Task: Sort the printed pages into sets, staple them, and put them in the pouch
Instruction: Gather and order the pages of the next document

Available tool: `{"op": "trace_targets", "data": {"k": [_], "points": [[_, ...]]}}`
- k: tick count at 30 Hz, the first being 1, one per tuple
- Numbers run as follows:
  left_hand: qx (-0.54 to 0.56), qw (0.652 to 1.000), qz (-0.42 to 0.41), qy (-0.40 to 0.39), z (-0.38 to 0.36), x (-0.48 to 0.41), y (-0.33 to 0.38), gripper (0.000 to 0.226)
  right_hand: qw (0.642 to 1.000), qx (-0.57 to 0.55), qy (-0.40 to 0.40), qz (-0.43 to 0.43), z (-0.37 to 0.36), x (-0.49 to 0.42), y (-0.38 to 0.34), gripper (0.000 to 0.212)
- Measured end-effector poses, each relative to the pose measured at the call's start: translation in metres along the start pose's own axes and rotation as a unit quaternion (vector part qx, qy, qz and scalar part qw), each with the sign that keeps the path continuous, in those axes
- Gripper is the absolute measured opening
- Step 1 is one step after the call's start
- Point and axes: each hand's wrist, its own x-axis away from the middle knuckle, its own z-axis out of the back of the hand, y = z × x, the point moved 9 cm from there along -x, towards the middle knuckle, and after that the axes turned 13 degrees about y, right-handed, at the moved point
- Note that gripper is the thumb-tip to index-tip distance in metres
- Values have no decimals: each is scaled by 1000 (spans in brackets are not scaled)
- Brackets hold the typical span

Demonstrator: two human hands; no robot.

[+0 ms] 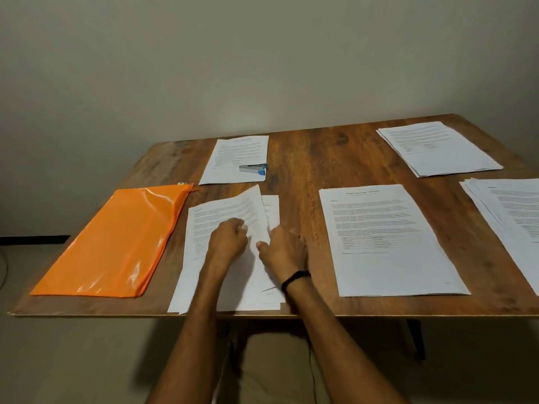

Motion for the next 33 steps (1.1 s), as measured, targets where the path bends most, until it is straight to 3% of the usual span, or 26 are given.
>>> {"op": "trace_targets", "data": {"k": [3, 5, 6, 8, 10, 12, 14, 15, 20, 22, 24, 26, 29, 32, 33], "points": [[77, 995, 58, -27, 5, -3, -9, 58, 998, -56, -8, 24, -5, 5, -14, 38], [125, 986, 107, -39, 6, -6, -17, 76, 986, -141, -57, 73, -8, 10, -32, 25], [155, 979, 128, -36, 7, -8, -22, 72, 974, -183, -104, 89, -11, 13, -40, 17], [173, 974, 146, -17, 13, -6, -29, 58, 953, -238, -162, 90, -15, 15, -45, 25], [169, 974, 153, -9, 14, -6, -41, 63, 963, -230, -135, 34, -15, 8, -32, 35], [194, 965, 178, -10, 13, -5, -53, 66, 997, -67, -35, 0, -5, -1, -9, 35], [227, 953, 200, -16, 10, -7, -61, 74, 992, 123, 20, -12, 6, 0, 6, 42], [235, 950, 202, -22, 9, -8, -62, 76, 989, 147, 26, -13, 7, 0, 7, 45], [205, 966, 158, -13, 16, -11, -52, 93, 999, 0, 34, -8, -4, 1, -6, 37], [206, 970, 126, -18, 18, -11, -46, 86, 997, 39, 53, -30, -3, 3, -5, 48], [203, 972, 110, -30, 17, -9, -42, 64, 989, 125, 58, -51, -3, 5, -2, 56], [215, 967, 127, -37, 14, -7, -45, 47, 987, 142, 53, -53, -6, 5, -3, 55], [227, 962, 143, -40, 11, -6, -49, 42, 996, 66, 40, -40, -11, 0, -8, 42], [245, 957, 151, -34, 15, -5, -46, 18, 996, -89, 23, 21, -13, 0, -26, 33], [246, 956, 156, -42, 17, -3, -43, 21, 988, -145, 18, 47, -12, 4, -35, 33]]}}
